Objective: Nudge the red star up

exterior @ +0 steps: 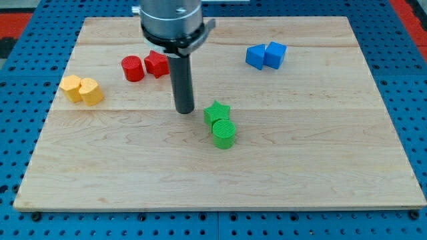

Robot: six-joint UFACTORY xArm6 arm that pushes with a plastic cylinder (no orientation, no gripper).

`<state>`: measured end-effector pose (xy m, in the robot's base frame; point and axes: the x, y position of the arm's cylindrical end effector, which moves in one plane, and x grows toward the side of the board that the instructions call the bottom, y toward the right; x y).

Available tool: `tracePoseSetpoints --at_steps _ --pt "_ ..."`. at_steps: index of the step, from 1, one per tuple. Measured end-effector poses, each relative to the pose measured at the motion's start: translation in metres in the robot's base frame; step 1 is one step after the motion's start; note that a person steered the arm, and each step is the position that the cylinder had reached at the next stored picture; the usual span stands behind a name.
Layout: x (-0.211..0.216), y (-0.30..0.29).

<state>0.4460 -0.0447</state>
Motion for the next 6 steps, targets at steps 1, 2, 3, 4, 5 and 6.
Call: tracePoseSetpoints --at_steps 1,2,3,4,5,6 --pt "0.0 0.007" --pt "0.0 0.027" --pt "0.0 0.033" --pt "-0.003 0.031" --pt "-0.049 -0.025" --pt "-0.082 -0.111"
